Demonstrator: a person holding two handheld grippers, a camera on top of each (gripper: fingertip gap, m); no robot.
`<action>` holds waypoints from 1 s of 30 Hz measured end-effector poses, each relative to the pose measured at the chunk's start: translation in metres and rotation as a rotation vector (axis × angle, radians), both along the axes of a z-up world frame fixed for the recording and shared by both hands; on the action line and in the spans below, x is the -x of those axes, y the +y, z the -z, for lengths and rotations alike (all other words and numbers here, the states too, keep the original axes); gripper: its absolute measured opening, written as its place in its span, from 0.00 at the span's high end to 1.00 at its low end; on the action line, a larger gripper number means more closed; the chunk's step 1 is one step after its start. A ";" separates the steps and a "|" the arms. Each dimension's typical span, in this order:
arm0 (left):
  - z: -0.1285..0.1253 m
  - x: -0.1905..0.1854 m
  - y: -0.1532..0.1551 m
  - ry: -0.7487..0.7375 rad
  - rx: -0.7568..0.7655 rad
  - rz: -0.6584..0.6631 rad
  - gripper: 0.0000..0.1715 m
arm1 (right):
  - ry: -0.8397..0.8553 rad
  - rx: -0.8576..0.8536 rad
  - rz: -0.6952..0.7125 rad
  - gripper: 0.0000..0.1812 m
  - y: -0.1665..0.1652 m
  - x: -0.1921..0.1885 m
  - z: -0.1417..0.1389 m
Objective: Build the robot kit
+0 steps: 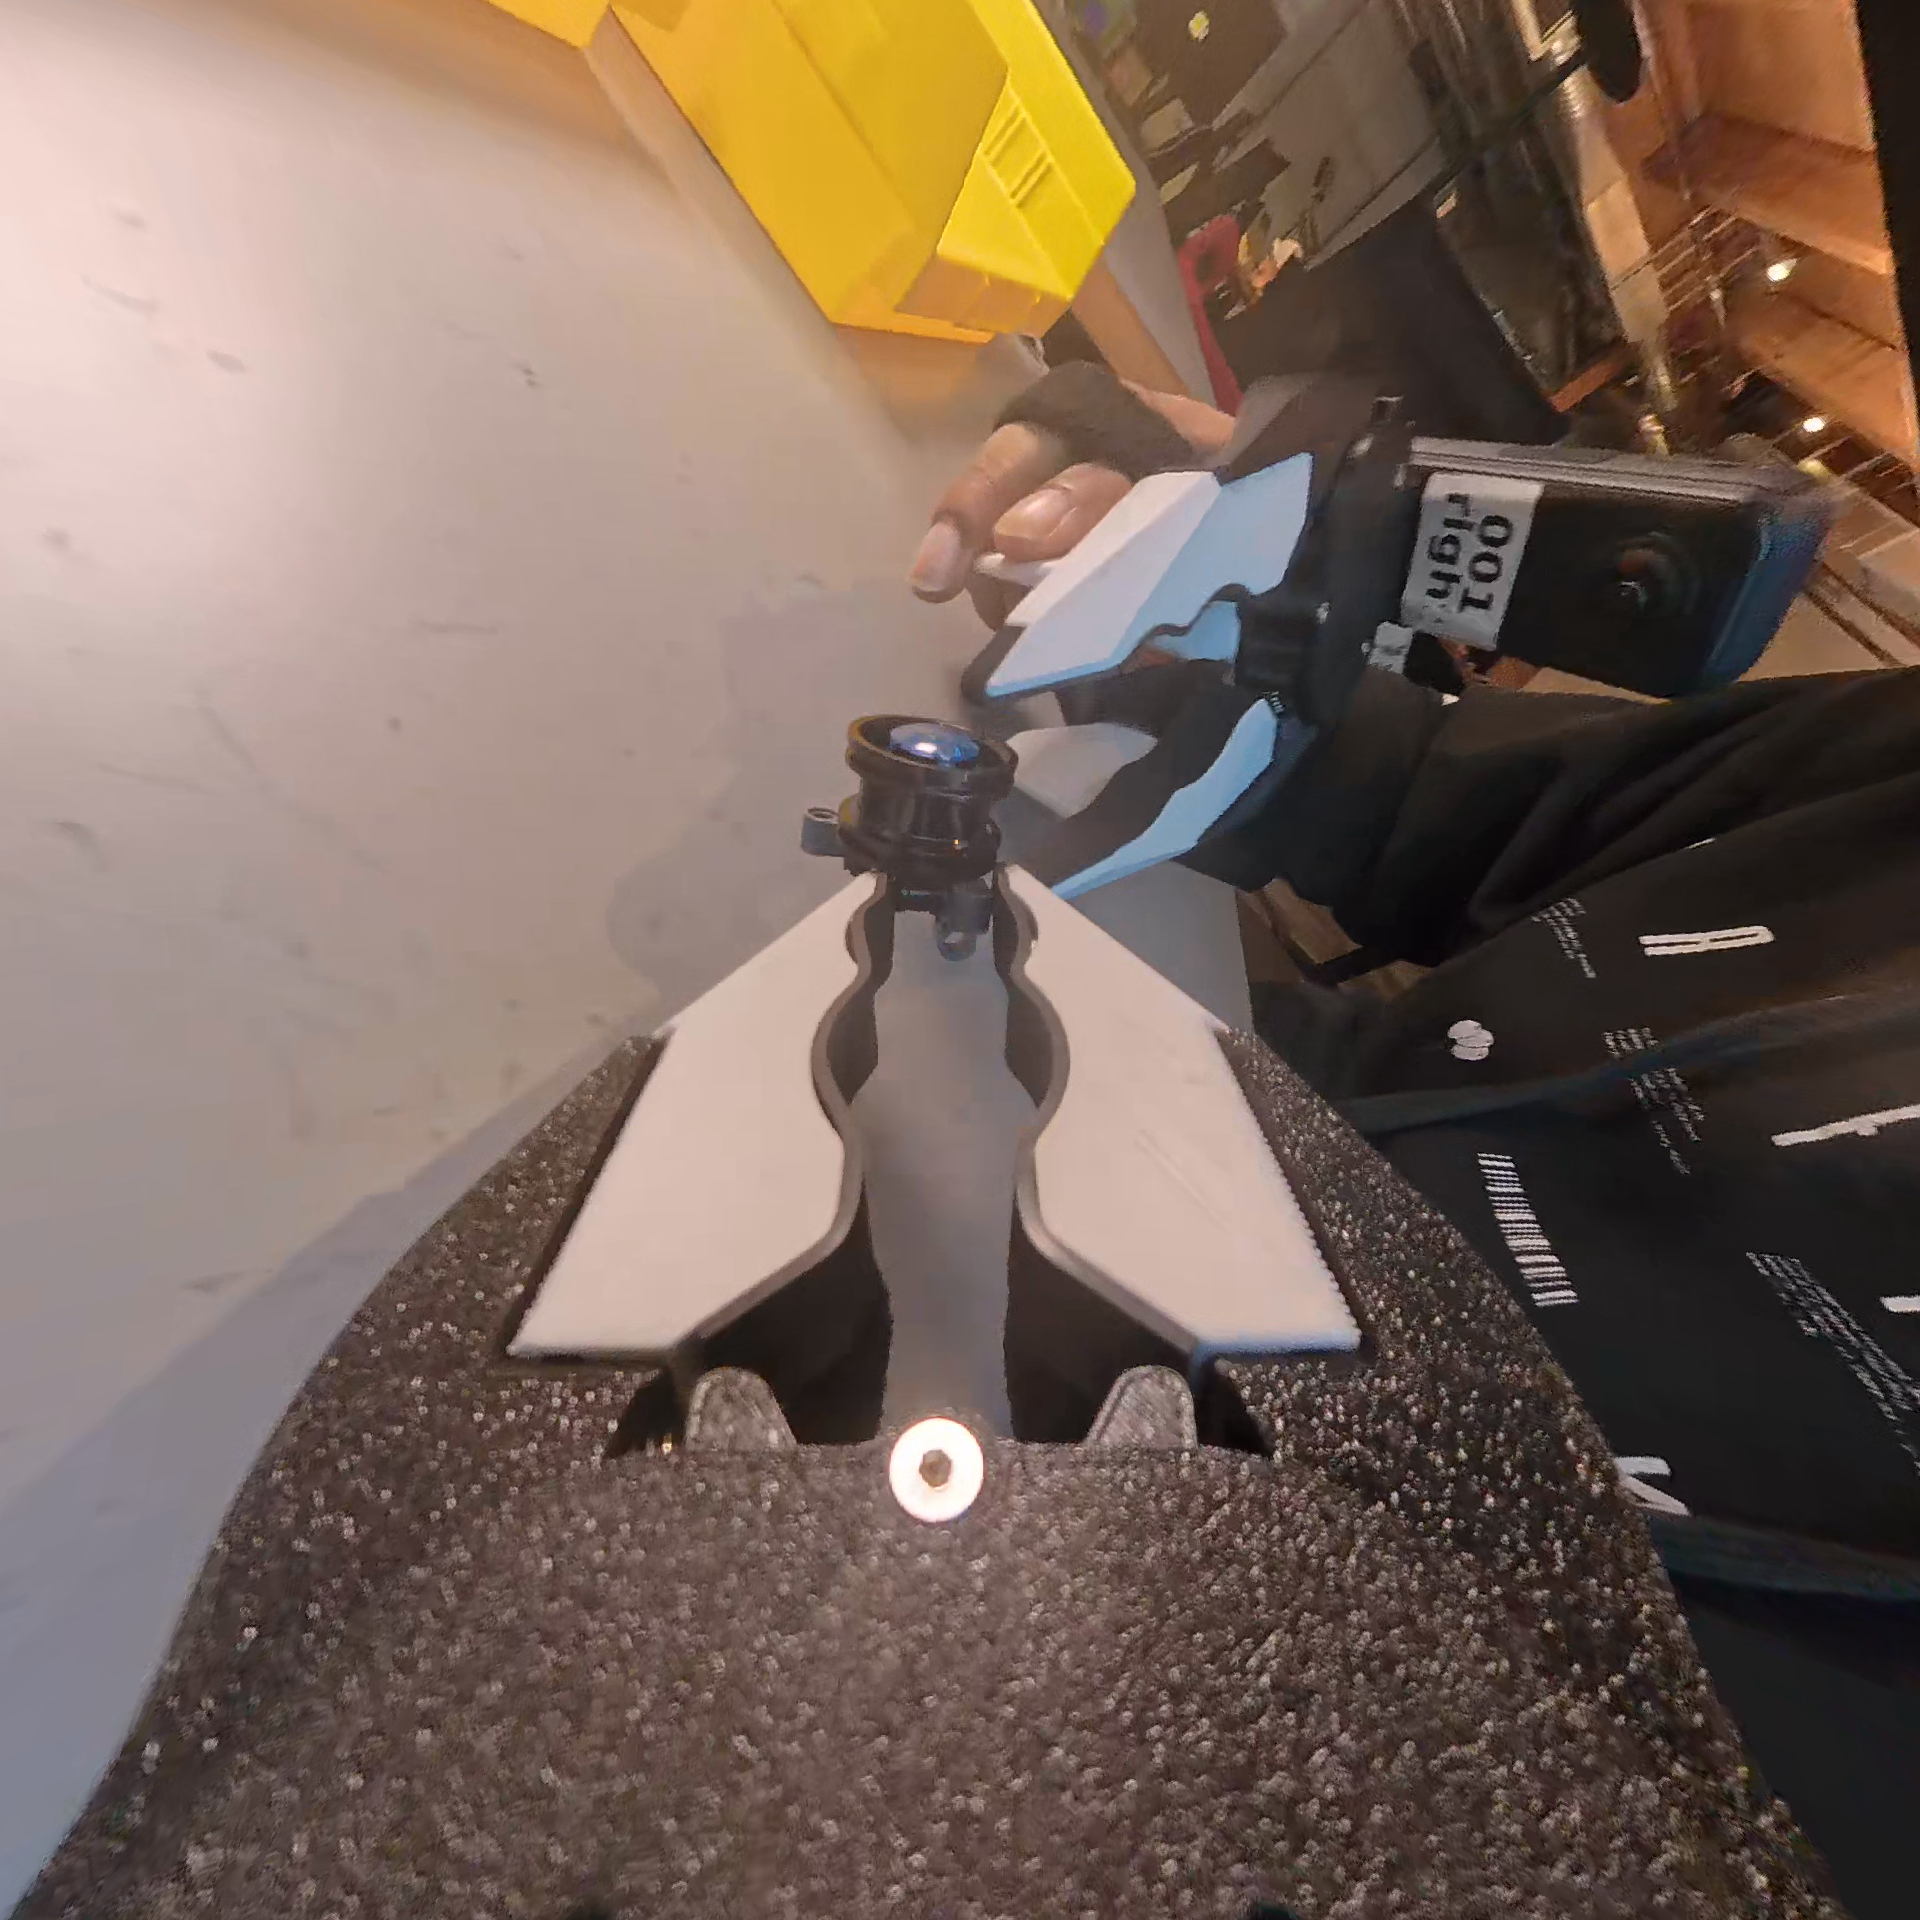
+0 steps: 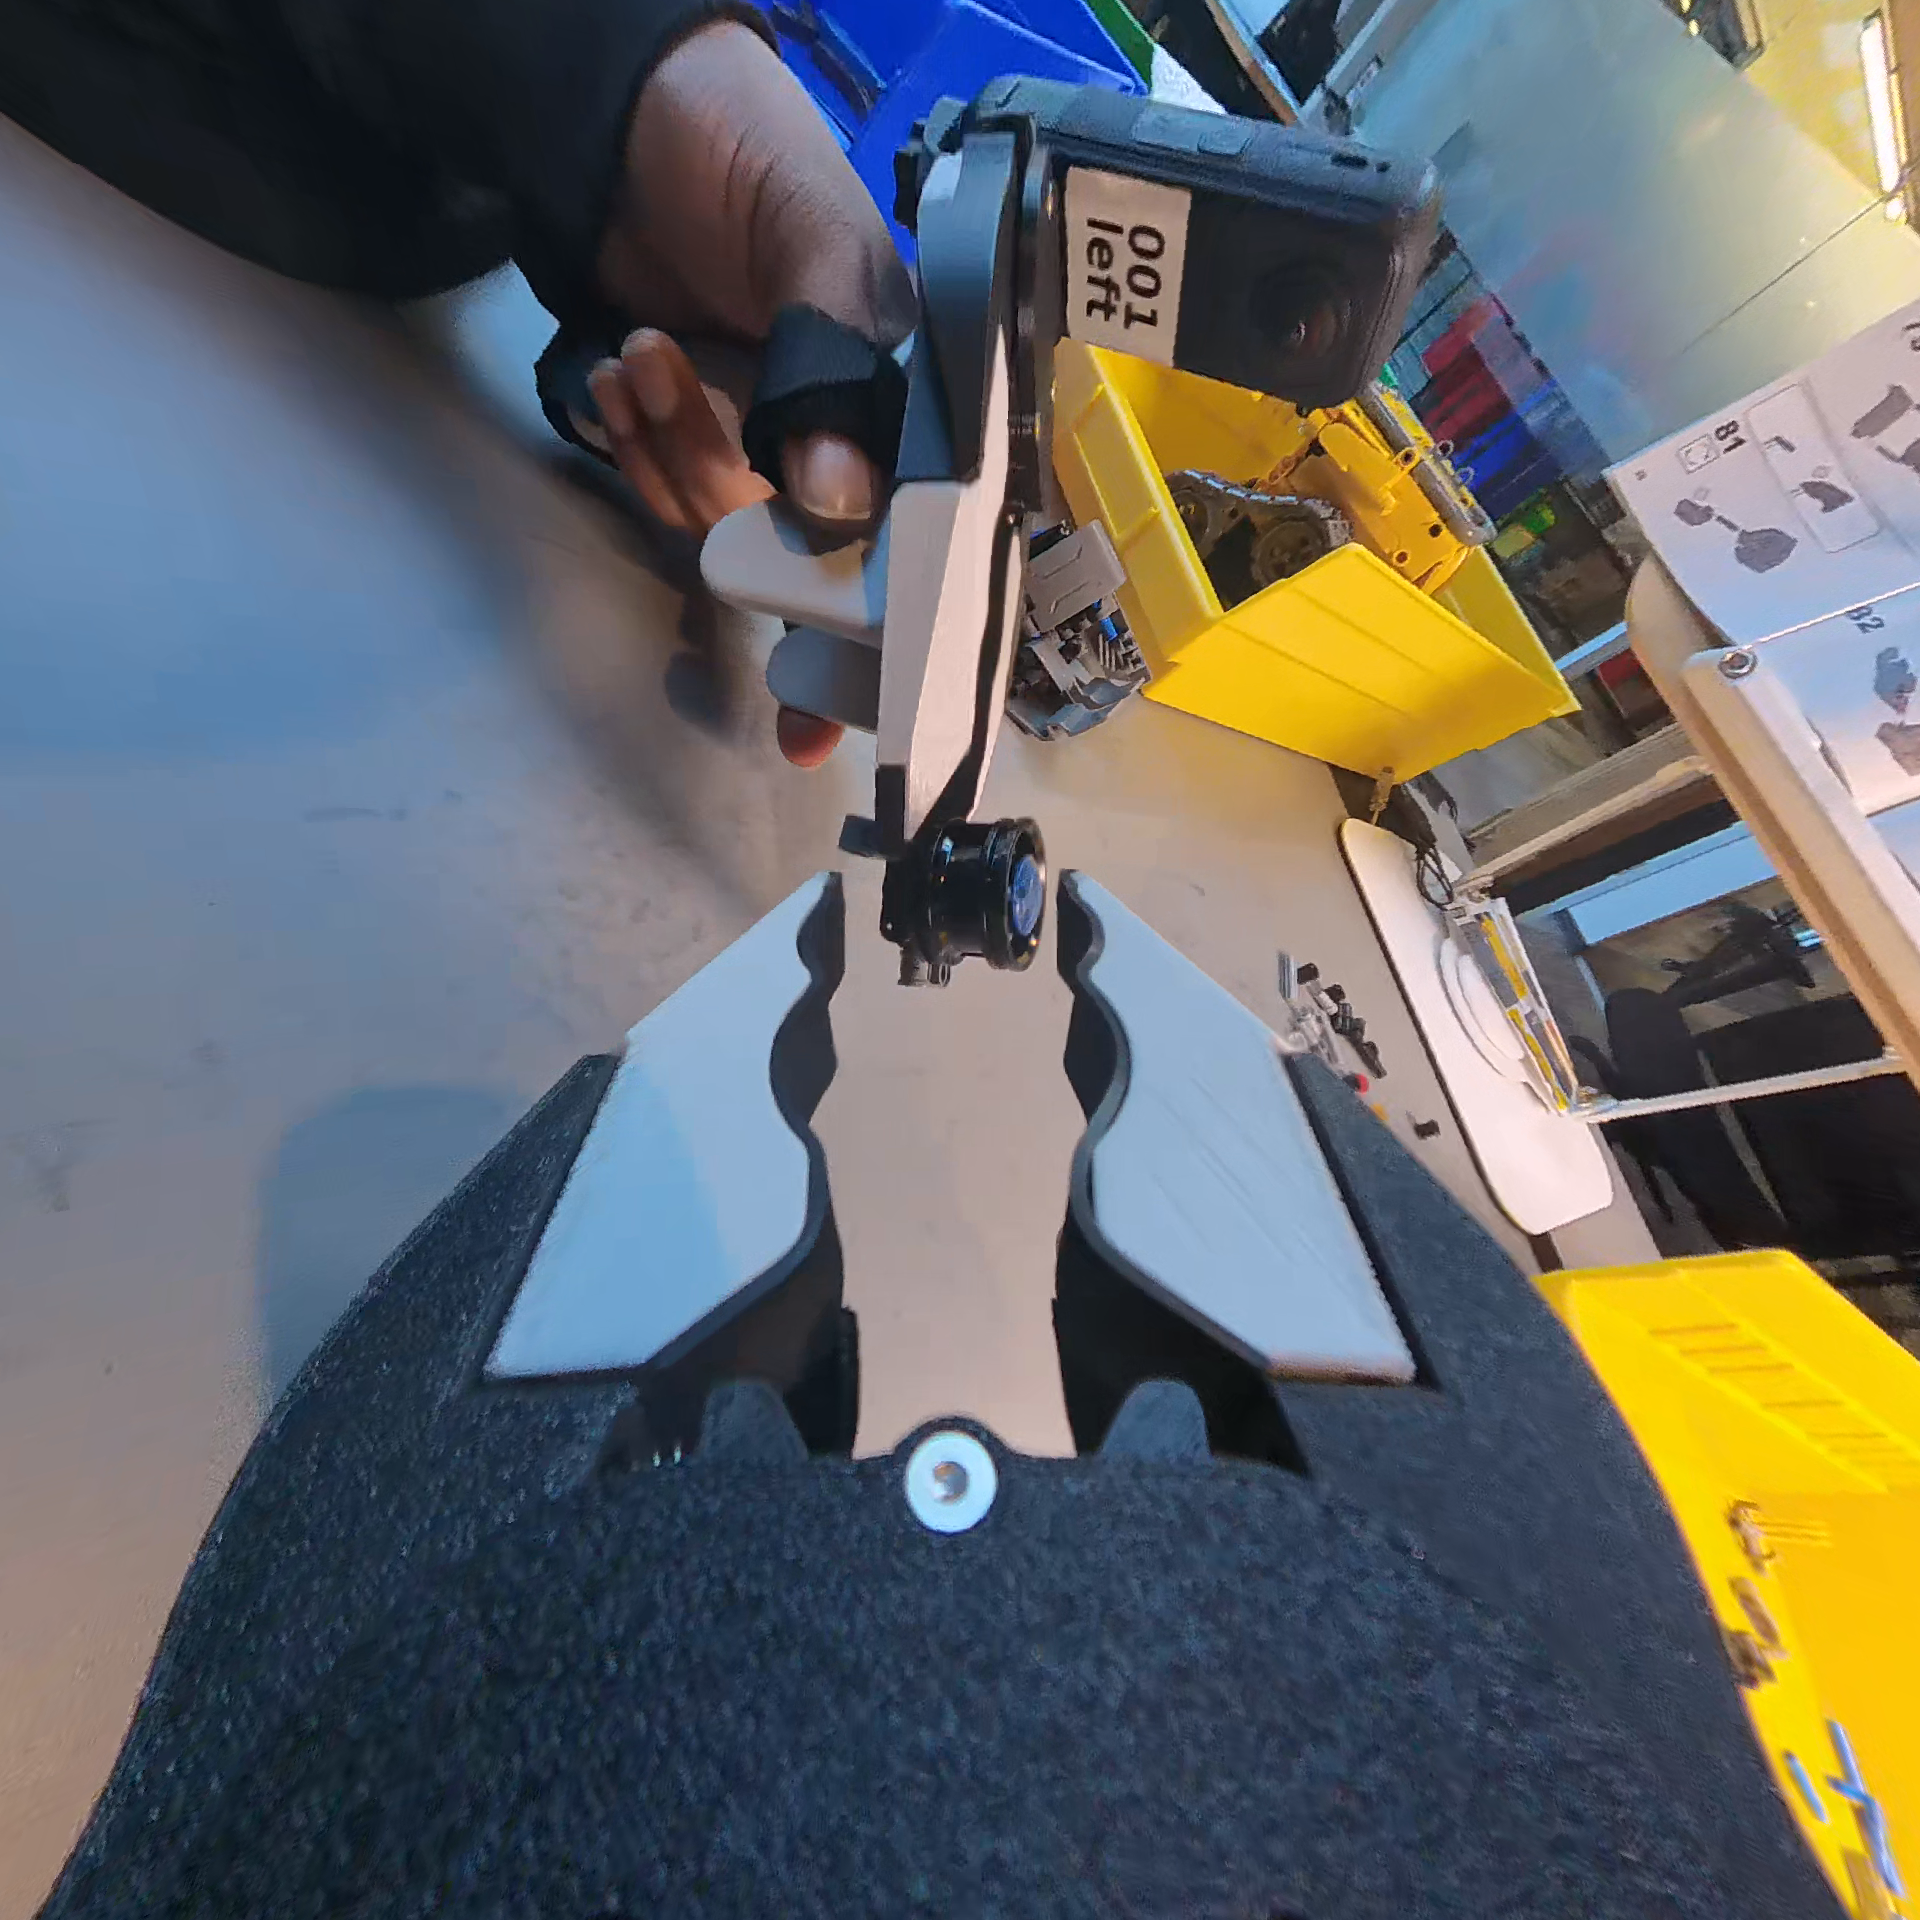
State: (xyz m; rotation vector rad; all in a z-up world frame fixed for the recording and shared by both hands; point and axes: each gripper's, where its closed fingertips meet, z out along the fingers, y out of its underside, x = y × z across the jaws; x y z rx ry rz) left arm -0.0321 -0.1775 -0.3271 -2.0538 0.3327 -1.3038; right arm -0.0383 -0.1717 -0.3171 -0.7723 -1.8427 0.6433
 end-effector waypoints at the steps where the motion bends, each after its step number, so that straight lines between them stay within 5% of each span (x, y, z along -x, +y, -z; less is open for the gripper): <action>1: -0.003 -0.002 -0.001 -0.022 0.000 0.009 0.90 | -0.009 -0.009 0.007 0.78 0.001 0.001 0.003; 23: 0.006 -0.002 -0.001 0.052 -0.013 0.004 0.90 | -0.036 -0.129 0.072 0.85 0.005 0.005 0.008; 26: 0.005 0.000 0.001 0.089 -0.056 0.007 0.90 | -0.004 0.005 0.080 0.84 0.007 0.005 0.008; 30: -0.004 0.007 0.004 0.199 -0.225 0.000 0.90 | 0.014 0.426 0.060 0.72 0.012 -0.001 -0.020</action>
